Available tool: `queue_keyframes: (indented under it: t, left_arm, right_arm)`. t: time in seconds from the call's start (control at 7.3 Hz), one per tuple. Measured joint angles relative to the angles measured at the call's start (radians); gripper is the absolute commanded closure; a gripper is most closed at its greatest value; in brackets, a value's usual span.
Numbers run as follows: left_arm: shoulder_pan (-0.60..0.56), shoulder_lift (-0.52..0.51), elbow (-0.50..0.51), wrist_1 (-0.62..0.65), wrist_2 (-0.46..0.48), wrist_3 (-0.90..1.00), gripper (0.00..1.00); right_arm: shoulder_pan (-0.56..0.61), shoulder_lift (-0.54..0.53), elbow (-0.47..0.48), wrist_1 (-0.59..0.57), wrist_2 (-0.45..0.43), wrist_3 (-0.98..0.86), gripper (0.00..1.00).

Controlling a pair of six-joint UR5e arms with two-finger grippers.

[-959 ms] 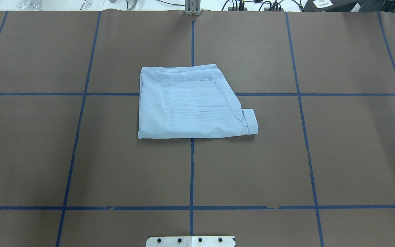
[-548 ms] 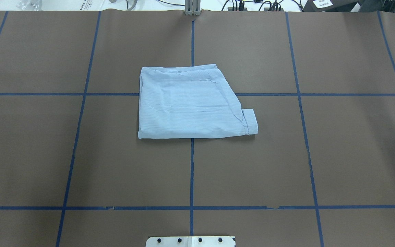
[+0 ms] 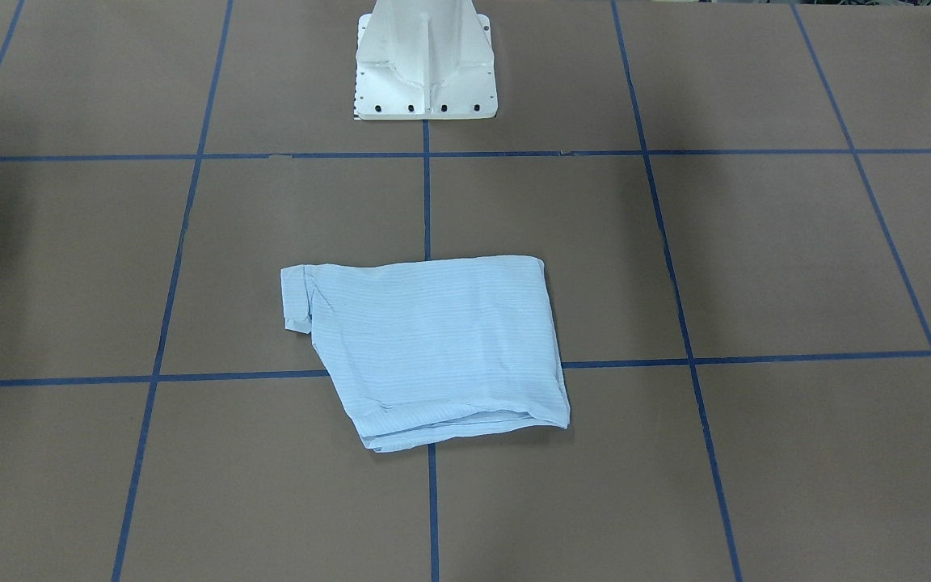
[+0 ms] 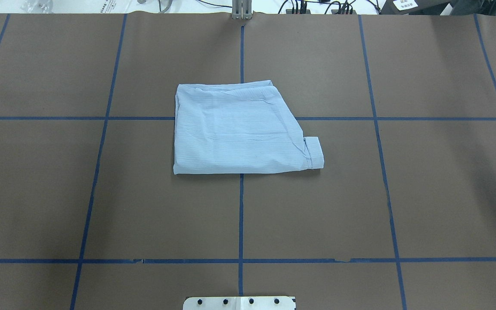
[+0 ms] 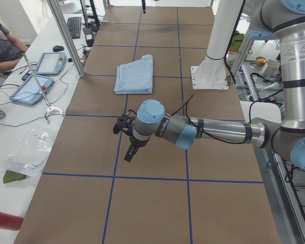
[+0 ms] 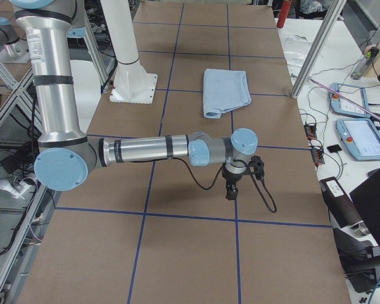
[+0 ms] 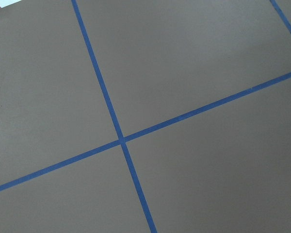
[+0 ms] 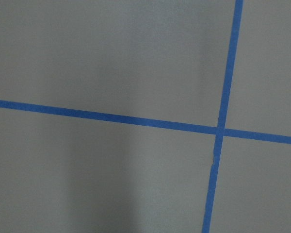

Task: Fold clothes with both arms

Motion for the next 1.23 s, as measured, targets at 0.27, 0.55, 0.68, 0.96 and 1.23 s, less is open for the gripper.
queue_keyframes:
  t: [0.27, 0.55, 0.68, 0.96, 1.23]
  left_arm:
    - [0.0, -0.002, -0.002, -0.004, -0.017, 0.001, 0.0]
    - [0.0, -0.006, 0.016, -0.013, -0.039, 0.001, 0.0]
    - [0.0, -0.009, 0.024, -0.017, -0.041, -0.001, 0.0]
    - [0.0, -0.013, 0.031, -0.016, -0.039, -0.002, 0.0]
    - [0.0, -0.014, 0.032, -0.016, -0.039, -0.002, 0.0]
  right_arm:
    - [0.007, -0.008, -0.002, 0.068, 0.001, 0.002, 0.0]
    - [0.041, -0.033, -0.011, 0.103, 0.014, 0.0, 0.0]
    - [0.054, -0.059, -0.007, 0.115, 0.019, -0.003, 0.0]
    - [0.071, -0.115, 0.015, 0.141, 0.011, -0.001, 0.0]
    - [0.076, -0.139, 0.03, 0.146, -0.008, 0.002, 0.0]
